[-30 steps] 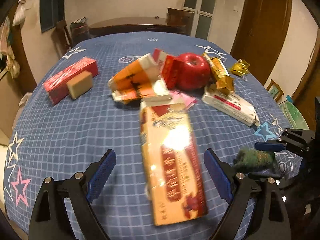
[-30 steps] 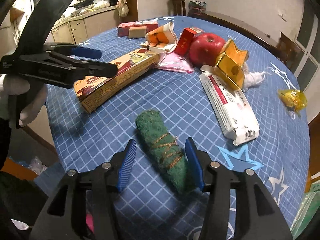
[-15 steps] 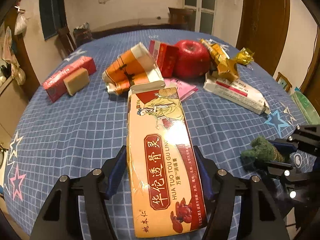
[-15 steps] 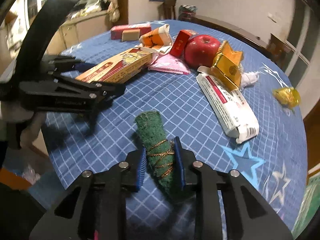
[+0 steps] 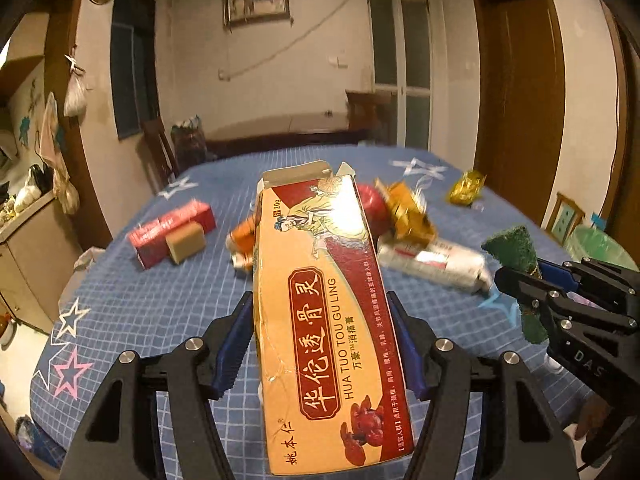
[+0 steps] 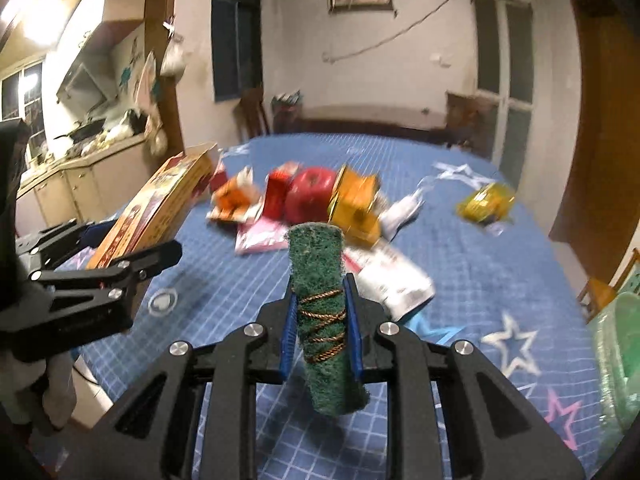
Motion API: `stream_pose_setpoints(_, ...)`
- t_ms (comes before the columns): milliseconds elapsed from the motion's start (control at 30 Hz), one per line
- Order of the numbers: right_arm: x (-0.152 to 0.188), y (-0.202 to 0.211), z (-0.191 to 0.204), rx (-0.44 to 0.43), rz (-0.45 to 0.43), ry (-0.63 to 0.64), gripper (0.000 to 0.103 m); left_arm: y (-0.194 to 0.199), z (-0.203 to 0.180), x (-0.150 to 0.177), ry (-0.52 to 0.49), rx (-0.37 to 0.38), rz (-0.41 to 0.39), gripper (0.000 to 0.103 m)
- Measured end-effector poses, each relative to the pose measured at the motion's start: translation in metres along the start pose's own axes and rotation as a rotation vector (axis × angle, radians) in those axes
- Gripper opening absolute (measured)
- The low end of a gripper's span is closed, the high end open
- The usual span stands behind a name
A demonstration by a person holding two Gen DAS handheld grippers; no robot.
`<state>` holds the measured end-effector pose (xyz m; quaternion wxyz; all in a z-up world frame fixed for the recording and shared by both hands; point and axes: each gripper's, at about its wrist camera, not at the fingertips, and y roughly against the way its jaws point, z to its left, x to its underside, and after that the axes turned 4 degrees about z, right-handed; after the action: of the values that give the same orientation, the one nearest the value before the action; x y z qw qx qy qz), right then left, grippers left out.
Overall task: Collect trash
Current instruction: 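Lift and carry the medicine box and scrubber roll with both grippers over the green bin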
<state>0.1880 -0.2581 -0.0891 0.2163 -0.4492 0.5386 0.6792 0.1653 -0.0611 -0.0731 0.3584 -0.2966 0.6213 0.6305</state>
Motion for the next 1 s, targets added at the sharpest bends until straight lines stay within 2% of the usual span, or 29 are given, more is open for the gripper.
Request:
stream_pose_setpoints(233, -0.010, 0.018, -0.003, 0.032, -0.078, -0.011, 0.020, 0.018, -0.009, -0.011, 0.030, 0.011, -0.069, 0.065)
stream_pose_setpoints(700, -0.021, 0.033, -0.013, 0.068, -0.107, -0.029, 0.020, 0.030, -0.028, -0.023, 0.023, 0.055, -0.109, 0.065)
stream_pose_setpoints(1000, -0.030, 0.054, -0.054, 0.154, -0.122, -0.067, 0.020, 0.030, -0.062, -0.050, -0.019, 0.125, -0.150, 0.065)
